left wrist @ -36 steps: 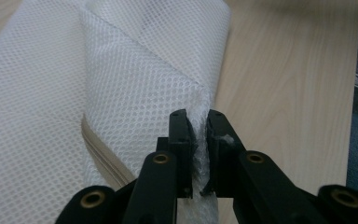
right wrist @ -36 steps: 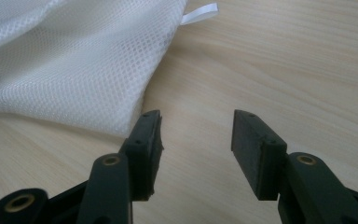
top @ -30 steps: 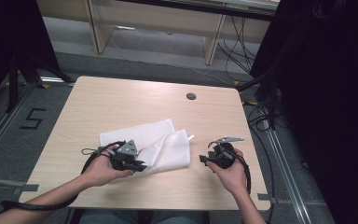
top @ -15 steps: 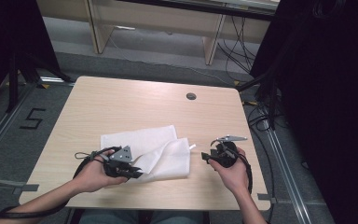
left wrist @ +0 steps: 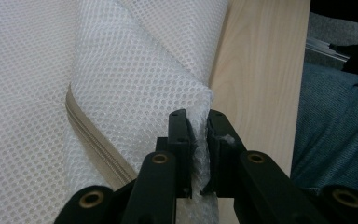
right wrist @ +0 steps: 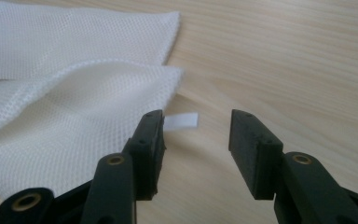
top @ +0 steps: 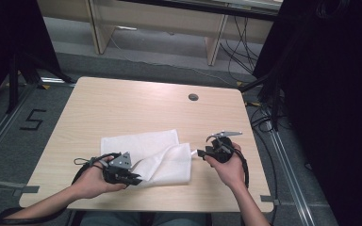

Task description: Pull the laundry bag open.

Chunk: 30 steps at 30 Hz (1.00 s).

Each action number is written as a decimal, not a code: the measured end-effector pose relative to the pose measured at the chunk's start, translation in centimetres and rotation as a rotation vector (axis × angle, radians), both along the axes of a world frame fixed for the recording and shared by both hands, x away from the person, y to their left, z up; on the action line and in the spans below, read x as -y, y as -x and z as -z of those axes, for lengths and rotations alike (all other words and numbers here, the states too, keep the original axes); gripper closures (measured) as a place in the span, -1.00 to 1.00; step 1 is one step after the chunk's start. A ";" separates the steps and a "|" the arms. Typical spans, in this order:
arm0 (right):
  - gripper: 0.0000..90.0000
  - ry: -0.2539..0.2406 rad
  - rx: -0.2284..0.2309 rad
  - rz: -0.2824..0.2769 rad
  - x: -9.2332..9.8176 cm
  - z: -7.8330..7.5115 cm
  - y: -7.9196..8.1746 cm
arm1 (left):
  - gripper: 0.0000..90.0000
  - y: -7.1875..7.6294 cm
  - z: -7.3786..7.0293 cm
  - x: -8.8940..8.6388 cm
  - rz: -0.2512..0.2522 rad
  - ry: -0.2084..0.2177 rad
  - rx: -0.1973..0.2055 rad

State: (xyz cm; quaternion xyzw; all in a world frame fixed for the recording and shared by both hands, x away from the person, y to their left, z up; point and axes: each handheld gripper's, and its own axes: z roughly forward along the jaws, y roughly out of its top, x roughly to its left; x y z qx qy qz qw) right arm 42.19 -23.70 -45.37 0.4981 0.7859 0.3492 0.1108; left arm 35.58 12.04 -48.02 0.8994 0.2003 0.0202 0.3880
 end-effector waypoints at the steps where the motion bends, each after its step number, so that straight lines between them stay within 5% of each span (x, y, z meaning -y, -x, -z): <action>1: 0.24 -0.040 -0.043 0.041 -0.7 0.0 -0.2 | 0.80 0.0 0.1 0.0 -0.009 0.000 -0.012; 2: 0.23 -0.035 -0.072 0.024 -0.7 -0.2 -0.5 | 0.80 0.0 0.3 0.0 -0.010 -0.005 -0.015; 5: 0.18 -0.025 -0.048 -0.007 -2.1 0.1 -3.0 | 0.79 -0.1 0.7 0.1 -0.012 -0.021 -0.028; 7: 0.16 -0.023 -0.083 -0.023 -2.5 -0.1 -3.4 | 0.79 -0.2 0.8 0.1 0.010 -0.047 -0.017; 10: 0.12 -0.010 -0.074 -0.069 -3.7 0.3 -4.7 | 0.79 -0.3 0.9 0.1 0.008 -0.052 -0.018; 16: 0.07 -0.012 -0.114 -0.064 -4.8 1.3 -6.1 | 0.79 -0.4 1.1 0.2 0.001 -0.072 -0.025; 17: 0.07 0.007 -0.155 -0.070 -4.9 1.3 -6.2 | 0.79 -0.4 1.2 0.2 0.006 -0.076 -0.021; 19: 0.32 0.026 -0.178 -0.100 -5.3 1.5 -6.3 | 0.79 -0.5 1.3 0.3 0.009 -0.096 -0.016; 20: 0.32 0.026 -0.178 -0.100 -5.3 1.5 -6.3 | 0.79 -0.5 1.3 0.3 0.011 -0.095 -0.015; 24: 0.83 0.071 -0.159 -0.145 -5.5 1.0 -6.1 | 0.79 -0.6 1.6 0.4 0.003 -0.112 -0.025; 29: 0.90 0.041 -0.098 -0.190 -5.5 -0.6 -5.4 | 0.79 -1.1 1.8 0.6 0.000 -0.127 -0.020; 30: 0.90 0.024 -0.057 -0.186 -5.6 -1.0 -5.2 | 0.79 -1.2 1.8 0.7 -0.015 -0.124 -0.033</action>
